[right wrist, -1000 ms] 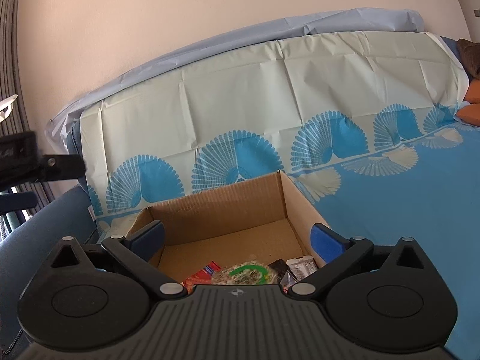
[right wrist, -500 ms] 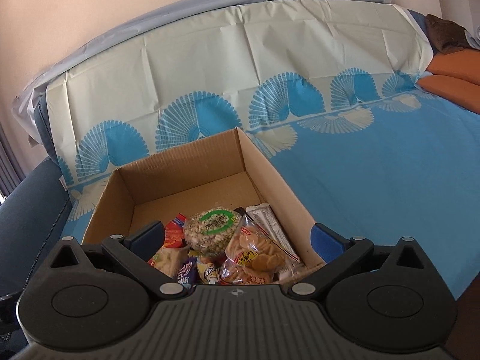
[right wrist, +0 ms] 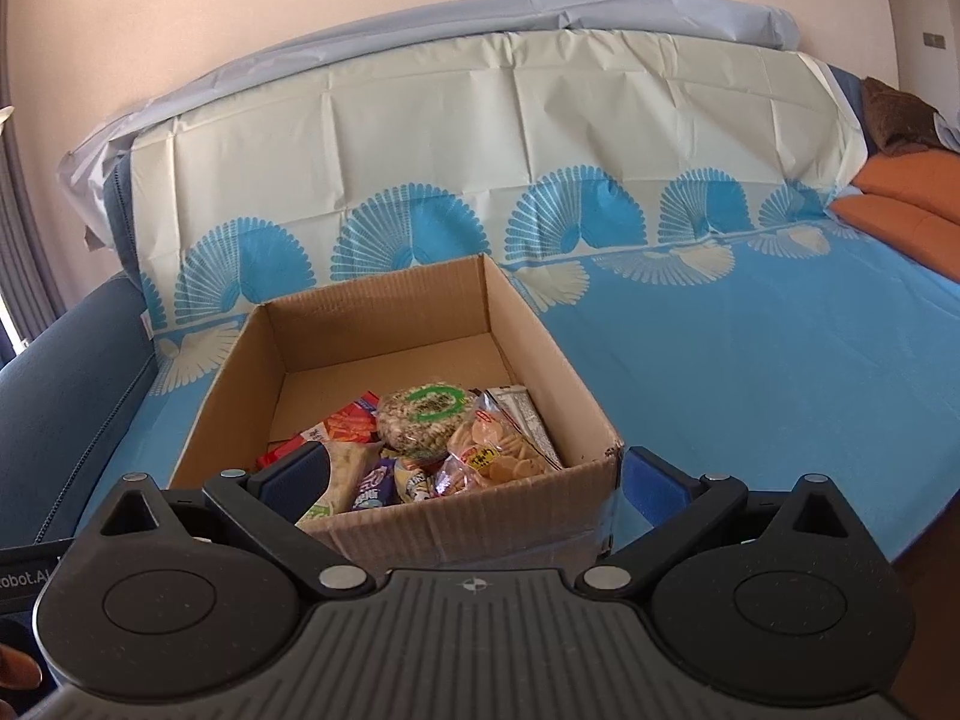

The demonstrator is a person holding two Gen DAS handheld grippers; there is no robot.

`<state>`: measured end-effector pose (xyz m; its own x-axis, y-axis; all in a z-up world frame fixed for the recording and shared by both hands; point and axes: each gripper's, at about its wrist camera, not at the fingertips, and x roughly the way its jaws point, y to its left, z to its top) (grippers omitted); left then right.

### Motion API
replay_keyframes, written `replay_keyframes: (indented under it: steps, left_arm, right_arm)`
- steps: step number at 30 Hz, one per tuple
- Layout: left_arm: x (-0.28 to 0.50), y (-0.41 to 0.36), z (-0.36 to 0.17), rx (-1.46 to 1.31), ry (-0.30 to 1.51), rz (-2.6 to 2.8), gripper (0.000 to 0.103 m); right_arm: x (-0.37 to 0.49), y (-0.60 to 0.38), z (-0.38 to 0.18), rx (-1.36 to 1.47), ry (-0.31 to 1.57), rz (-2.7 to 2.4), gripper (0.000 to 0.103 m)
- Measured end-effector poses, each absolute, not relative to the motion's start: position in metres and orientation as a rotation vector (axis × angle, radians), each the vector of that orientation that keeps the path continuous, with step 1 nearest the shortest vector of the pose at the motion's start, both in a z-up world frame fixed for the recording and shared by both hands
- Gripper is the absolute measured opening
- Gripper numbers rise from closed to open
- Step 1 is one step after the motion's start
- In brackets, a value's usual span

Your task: Organize snacks

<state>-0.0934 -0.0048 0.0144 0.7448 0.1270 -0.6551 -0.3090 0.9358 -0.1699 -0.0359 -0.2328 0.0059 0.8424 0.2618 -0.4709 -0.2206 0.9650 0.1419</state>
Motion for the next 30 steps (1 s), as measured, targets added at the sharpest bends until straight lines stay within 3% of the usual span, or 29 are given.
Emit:
replay_keyframes:
  steps: [30]
  left_arm:
    - [-0.075, -0.012, -0.02, -0.251, 0.643, 0.192, 0.102]
  right_arm:
    - [-0.024, -0.205, -0.007, -0.008, 0.482, 0.318, 0.102]
